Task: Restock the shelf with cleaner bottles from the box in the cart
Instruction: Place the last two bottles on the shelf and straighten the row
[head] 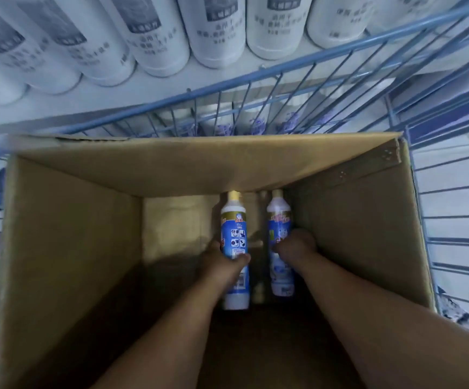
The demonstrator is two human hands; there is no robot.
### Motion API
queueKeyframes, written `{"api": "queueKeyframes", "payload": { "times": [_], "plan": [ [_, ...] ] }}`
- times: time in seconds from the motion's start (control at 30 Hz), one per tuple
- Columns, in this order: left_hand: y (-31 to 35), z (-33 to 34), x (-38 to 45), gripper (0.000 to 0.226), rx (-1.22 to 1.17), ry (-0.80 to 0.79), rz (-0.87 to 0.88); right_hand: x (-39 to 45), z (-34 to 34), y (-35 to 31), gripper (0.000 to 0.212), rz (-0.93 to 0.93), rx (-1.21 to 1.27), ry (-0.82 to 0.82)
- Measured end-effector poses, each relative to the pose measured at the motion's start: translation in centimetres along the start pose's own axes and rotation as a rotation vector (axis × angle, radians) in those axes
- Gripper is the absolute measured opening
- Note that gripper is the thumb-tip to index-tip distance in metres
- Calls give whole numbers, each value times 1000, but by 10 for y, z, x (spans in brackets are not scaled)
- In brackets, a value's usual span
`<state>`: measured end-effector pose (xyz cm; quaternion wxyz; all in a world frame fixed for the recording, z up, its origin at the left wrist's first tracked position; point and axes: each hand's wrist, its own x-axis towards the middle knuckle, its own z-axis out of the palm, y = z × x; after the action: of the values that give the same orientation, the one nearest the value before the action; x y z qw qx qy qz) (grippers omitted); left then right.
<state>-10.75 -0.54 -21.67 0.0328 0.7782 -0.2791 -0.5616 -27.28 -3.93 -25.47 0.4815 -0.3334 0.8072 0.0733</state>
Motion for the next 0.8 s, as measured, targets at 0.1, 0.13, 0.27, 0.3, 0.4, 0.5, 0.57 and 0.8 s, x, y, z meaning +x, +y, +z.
{"api": "queueKeyframes", "payload": {
  "times": [0.1,0.13,0.27,0.3,0.4,0.5,0.57,0.8],
  "plan": [
    [1,-14,-28,52,-36,10,34,-13,-7,-4,52,58,206,-83],
    [0,-20,-38,52,-41,21,61,-21,-7,-4,51,69,295,-122],
    [1,-43,-82,49,-109,87,110,-73,-19,-1,37,-16,446,-219],
    [3,-48,-97,46,-139,105,112,-92,-28,-1,32,-48,460,-230],
    [11,-57,-143,38,-270,146,131,-142,-56,2,29,-166,493,-280],
    [20,-67,-195,38,-345,215,187,-191,-86,7,46,-282,522,-320],
    [26,-72,-229,43,-386,229,241,-222,-106,10,42,-349,550,-337],
    [47,-90,-331,40,-540,333,450,-330,-168,5,31,-623,555,-319]
  ]
}}
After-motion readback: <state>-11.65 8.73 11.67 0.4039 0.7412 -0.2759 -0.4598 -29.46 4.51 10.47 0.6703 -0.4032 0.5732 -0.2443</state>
